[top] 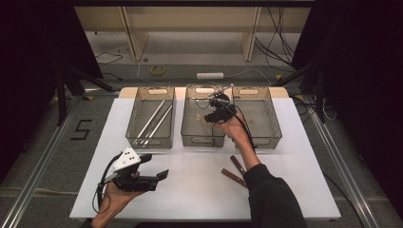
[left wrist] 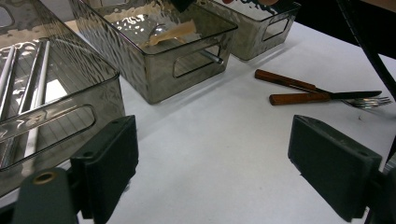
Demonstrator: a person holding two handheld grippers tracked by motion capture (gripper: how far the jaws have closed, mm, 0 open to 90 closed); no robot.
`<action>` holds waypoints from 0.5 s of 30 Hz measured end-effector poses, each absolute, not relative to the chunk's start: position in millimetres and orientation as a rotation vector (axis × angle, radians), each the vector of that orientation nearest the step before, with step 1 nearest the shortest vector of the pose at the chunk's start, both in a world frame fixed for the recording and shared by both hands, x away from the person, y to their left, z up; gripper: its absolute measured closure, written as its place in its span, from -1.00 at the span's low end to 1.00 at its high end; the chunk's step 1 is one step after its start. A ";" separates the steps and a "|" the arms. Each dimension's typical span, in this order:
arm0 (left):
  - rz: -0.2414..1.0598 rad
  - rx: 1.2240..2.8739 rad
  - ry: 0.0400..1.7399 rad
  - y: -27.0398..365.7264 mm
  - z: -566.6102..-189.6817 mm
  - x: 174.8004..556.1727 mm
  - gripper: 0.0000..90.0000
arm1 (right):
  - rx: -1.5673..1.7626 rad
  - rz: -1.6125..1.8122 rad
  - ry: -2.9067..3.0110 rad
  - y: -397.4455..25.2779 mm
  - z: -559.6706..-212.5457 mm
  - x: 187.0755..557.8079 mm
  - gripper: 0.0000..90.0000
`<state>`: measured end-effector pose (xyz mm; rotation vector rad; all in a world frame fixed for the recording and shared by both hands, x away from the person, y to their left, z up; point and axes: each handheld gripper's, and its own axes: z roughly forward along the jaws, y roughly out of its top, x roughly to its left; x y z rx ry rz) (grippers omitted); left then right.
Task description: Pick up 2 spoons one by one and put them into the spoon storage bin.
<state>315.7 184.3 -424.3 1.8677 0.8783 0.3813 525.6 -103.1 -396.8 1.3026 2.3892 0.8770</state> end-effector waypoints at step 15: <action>0.384 1.865 0.884 184.1 -424.4 315.6 -0.66 | 1.239 1.019 2.372 -122.3 -365.3 498.8 0.00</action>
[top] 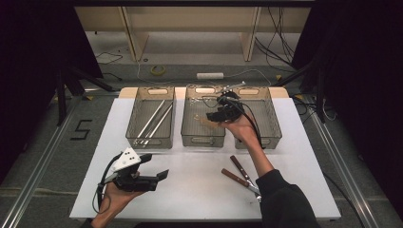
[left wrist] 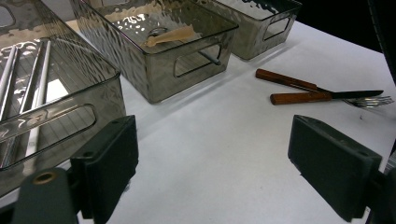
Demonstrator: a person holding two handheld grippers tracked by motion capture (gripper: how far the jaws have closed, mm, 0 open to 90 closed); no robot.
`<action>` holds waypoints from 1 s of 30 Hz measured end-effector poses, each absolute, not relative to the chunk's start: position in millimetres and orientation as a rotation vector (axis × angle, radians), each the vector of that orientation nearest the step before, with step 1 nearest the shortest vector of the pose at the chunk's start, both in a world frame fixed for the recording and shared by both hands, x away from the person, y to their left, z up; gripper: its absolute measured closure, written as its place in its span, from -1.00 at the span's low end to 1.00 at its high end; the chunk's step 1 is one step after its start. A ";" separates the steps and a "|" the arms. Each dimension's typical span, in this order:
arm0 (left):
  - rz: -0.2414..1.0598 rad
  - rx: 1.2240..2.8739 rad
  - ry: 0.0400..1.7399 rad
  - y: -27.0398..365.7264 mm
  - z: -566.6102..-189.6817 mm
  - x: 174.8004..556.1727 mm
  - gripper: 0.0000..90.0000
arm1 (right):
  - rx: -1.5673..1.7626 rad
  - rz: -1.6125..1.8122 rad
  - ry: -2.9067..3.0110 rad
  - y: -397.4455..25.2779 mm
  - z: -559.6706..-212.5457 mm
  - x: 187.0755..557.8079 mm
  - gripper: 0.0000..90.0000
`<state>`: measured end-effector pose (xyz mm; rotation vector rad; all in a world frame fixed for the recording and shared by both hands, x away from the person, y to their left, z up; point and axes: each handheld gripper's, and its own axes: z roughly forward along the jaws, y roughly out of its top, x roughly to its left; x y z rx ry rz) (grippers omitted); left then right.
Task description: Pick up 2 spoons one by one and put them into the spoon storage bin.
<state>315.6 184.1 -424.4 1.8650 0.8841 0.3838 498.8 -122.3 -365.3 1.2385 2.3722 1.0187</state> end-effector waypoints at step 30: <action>0.385 1.846 0.877 185.3 -423.0 315.2 -0.66 | 1.037 0.994 2.616 -186.9 -383.0 390.0 -0.42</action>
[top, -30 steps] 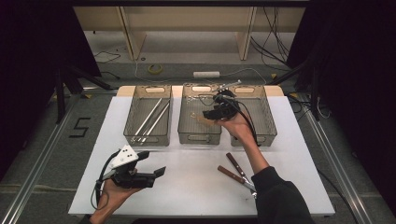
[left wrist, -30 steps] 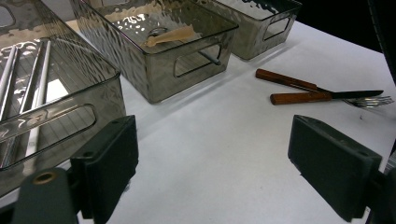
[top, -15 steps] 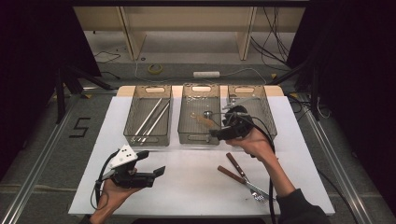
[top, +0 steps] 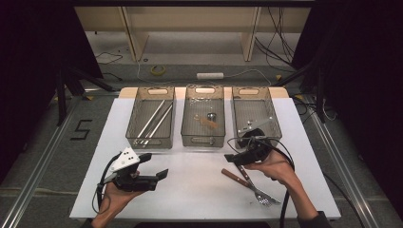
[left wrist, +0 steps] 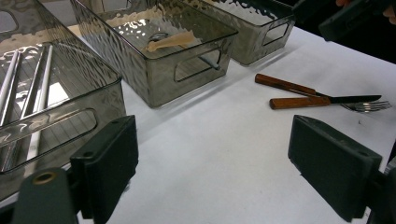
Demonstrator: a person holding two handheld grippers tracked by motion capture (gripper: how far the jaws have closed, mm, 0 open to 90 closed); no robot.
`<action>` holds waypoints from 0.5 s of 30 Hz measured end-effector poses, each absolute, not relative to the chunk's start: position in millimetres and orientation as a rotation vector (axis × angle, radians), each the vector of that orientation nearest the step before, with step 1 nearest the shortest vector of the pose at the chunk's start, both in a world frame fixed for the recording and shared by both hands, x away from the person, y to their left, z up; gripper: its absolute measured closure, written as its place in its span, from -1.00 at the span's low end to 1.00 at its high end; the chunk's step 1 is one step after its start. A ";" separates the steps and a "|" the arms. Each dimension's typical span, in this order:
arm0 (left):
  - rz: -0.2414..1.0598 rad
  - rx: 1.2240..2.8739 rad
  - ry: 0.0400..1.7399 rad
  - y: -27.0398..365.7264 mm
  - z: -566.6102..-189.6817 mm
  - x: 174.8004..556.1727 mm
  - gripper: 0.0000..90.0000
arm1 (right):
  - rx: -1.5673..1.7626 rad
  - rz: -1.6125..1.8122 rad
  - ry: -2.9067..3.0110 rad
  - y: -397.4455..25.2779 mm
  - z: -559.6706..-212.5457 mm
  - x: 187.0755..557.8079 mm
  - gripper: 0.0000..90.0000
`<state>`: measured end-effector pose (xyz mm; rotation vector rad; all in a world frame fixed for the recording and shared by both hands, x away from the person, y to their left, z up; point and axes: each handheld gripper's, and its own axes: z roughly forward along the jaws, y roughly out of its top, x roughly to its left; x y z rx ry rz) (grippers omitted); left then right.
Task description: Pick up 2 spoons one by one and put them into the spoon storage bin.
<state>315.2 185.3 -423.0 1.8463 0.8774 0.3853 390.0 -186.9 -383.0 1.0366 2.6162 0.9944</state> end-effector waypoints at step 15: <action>0.379 1.835 0.879 185.6 -422.4 315.4 -0.66 | 0.981 0.873 2.723 -186.8 -404.4 375.4 -0.41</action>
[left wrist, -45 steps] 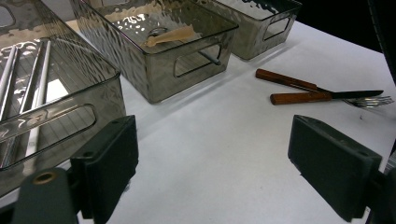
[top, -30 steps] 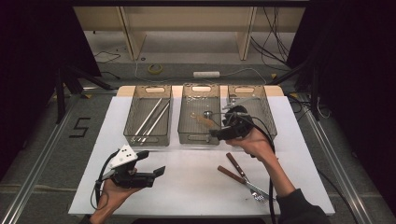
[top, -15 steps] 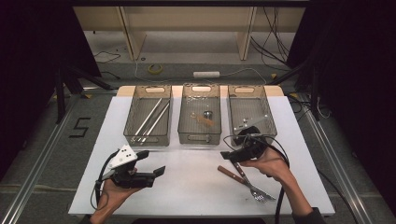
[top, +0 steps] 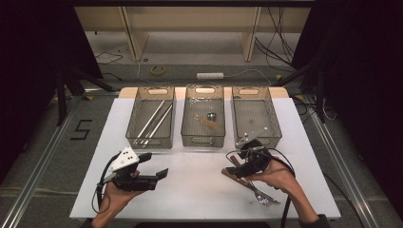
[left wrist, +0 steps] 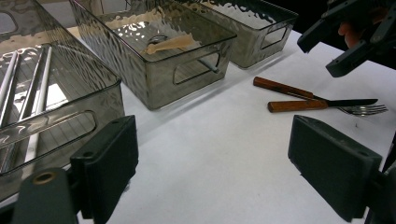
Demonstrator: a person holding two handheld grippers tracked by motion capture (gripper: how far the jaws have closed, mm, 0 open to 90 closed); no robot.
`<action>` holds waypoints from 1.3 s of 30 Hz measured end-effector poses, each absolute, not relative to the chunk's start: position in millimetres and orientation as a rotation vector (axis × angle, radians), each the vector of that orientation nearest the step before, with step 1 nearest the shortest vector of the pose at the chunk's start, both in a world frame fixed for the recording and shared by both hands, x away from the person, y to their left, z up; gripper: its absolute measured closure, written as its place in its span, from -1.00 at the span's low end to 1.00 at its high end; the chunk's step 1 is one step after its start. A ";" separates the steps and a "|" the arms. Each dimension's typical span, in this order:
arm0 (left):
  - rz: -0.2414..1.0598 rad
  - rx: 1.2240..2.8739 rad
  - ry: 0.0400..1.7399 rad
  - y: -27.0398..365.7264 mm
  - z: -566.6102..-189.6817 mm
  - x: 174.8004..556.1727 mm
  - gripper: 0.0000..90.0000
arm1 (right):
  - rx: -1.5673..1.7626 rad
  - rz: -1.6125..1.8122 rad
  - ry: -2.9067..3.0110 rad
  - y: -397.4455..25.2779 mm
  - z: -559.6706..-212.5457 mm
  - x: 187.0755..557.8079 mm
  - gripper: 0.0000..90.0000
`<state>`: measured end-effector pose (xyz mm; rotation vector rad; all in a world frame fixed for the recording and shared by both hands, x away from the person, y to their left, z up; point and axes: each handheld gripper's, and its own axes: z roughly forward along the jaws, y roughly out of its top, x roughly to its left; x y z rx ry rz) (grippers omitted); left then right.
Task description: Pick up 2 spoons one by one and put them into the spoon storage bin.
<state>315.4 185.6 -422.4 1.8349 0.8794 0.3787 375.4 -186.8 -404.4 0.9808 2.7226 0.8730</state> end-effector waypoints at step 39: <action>0.380 1.833 0.878 185.8 -421.8 315.5 -0.66 | 0.931 0.594 2.904 -182.6 -436.5 354.9 -0.33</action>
